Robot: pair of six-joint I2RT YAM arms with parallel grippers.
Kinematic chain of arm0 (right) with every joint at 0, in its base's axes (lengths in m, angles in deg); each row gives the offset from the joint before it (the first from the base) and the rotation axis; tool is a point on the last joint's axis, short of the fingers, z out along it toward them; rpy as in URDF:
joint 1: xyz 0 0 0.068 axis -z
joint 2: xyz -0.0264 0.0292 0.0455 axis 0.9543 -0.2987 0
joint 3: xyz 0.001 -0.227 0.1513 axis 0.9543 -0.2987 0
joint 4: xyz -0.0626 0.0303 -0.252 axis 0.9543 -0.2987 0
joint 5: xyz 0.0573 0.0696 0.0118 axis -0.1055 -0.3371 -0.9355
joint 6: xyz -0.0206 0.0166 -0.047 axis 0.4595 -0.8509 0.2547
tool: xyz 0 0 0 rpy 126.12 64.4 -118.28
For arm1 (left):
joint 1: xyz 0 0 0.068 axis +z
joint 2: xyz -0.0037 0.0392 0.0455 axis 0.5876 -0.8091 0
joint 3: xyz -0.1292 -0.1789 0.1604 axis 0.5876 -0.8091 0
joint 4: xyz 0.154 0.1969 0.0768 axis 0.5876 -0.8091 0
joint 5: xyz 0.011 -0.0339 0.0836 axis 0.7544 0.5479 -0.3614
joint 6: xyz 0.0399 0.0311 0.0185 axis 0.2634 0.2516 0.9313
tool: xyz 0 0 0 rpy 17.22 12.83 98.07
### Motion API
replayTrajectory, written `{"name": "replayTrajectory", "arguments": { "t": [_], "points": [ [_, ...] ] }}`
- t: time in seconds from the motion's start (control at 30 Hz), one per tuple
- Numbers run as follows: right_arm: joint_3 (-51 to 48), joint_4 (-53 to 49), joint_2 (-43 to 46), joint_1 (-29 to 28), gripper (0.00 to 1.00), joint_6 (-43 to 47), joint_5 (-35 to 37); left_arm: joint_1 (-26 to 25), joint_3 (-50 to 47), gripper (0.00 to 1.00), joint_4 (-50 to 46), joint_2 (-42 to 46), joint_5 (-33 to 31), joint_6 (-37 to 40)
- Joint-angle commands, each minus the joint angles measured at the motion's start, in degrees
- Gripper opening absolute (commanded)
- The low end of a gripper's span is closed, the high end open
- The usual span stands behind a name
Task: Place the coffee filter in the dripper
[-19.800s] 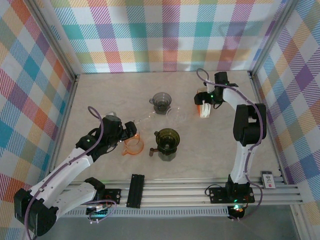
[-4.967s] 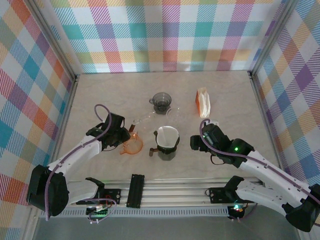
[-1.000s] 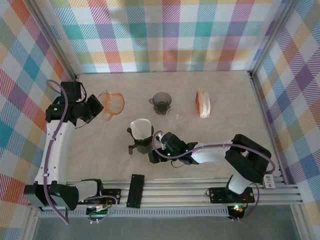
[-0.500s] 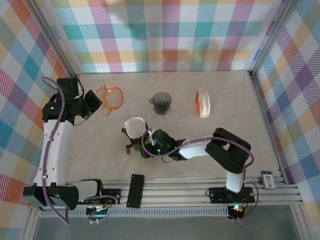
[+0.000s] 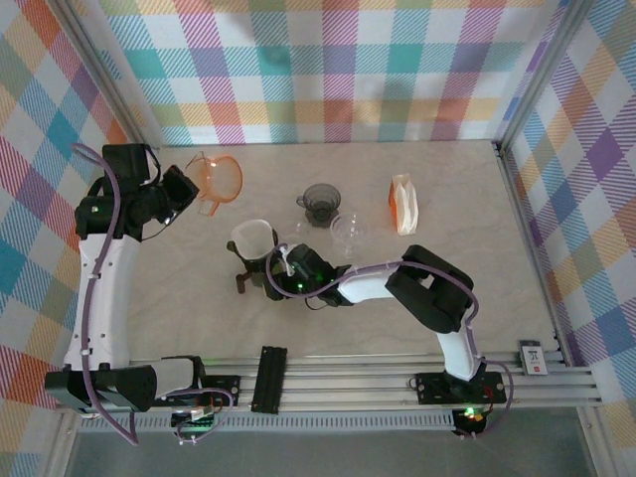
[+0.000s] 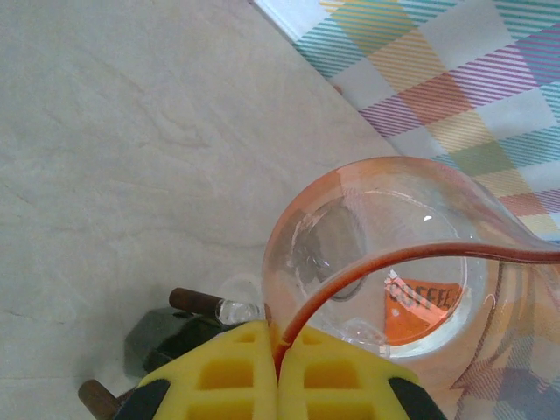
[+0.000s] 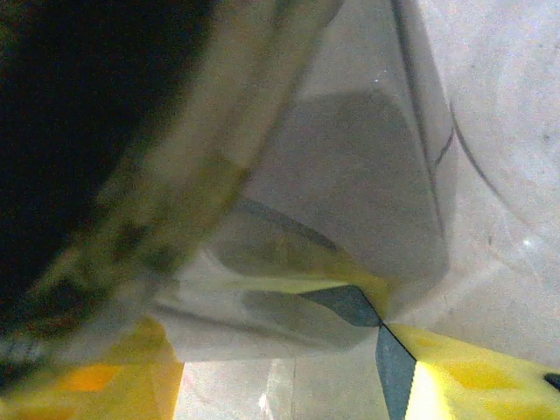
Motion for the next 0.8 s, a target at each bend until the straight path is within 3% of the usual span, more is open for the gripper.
{"name": "replayTrajectory", "arguments": {
  "t": [0.0, 0.33, 0.6, 0.77],
  "points": [
    [4.3, -0.5, -3.0, 0.9, 0.61, 0.9, -1.2, 0.8, 2.8, 0.00, 0.9, -0.2, 2.2, -0.9],
    [8.1, -1.8, -5.3, 1.4, 0.62, 0.0, -3.1, 0.8, 2.1, 0.00, 1.2, -0.3, 4.6, -0.9],
    [-3.8, 0.3, 4.0, 0.6, 0.66, -2.4, -2.5, -3.6, 1.5, 0.00, 1.2, 0.6, 3.6, -0.9],
    [-14.6, -1.0, 13.7, -0.7, 0.67, -5.9, 3.1, -10.5, 0.5, 0.00, 1.1, 1.9, 0.0, -0.8]
  ]
}}
